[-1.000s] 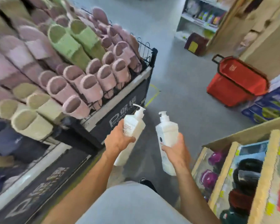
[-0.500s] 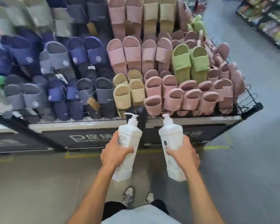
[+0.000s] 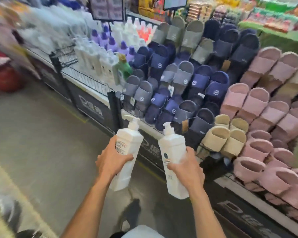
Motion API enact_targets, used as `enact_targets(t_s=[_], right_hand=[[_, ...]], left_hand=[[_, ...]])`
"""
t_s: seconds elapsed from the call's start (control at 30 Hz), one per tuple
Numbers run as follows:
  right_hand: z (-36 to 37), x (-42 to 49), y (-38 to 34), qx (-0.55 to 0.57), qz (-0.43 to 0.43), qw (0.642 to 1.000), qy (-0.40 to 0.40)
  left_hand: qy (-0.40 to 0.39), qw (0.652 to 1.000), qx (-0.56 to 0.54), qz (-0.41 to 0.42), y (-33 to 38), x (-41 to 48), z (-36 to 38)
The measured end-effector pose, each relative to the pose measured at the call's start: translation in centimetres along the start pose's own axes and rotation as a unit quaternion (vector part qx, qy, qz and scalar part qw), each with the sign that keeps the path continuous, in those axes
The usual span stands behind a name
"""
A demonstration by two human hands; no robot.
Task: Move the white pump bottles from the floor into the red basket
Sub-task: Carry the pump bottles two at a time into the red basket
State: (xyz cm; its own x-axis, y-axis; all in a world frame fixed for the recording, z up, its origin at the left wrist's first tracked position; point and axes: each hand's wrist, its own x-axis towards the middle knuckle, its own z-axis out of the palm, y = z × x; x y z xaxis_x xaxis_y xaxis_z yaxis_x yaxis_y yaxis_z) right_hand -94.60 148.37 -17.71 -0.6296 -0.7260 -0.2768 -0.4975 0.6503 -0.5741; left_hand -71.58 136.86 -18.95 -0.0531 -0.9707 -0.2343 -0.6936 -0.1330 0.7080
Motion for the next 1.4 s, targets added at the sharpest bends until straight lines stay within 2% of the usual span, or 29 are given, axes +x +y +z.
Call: enact_targets(t_s=[0.27,0.5,0.73,1.03,1.3,1.4], right_hand=[[7.2,2.7,-12.1,-0.038,-0.132,0.988,-0.072],[13.2,5.7,-21.5,-0.054,-0.234,0.961,-0.138],[18.2,10.0,-28.4,-0.083,-0.278,0.931,-0.221],[22.8,15.3,-37.6,-0.138,-0.347,0.885,-0.278],[26.3,18.1,-43.7,-0.139,-0.388,0.857,-0.310],[27.9,18.7,-46.6,-0.131,-0.380,0.854,-0.331]], left_hand=[[0.120,0.987,-0.069,-0.080,-7.1,4.0,-10.0],[0.204,0.962,-0.068,-0.166,-11.9,5.4,-15.7],[0.273,0.933,-0.074,-0.223,-13.4,9.4,-18.5],[0.312,0.911,-0.085,-0.257,-13.0,15.1,-21.1],[0.328,0.890,-0.092,-0.302,-15.3,18.6,-23.4],[0.339,0.881,-0.089,-0.317,-16.2,20.5,-24.6]])
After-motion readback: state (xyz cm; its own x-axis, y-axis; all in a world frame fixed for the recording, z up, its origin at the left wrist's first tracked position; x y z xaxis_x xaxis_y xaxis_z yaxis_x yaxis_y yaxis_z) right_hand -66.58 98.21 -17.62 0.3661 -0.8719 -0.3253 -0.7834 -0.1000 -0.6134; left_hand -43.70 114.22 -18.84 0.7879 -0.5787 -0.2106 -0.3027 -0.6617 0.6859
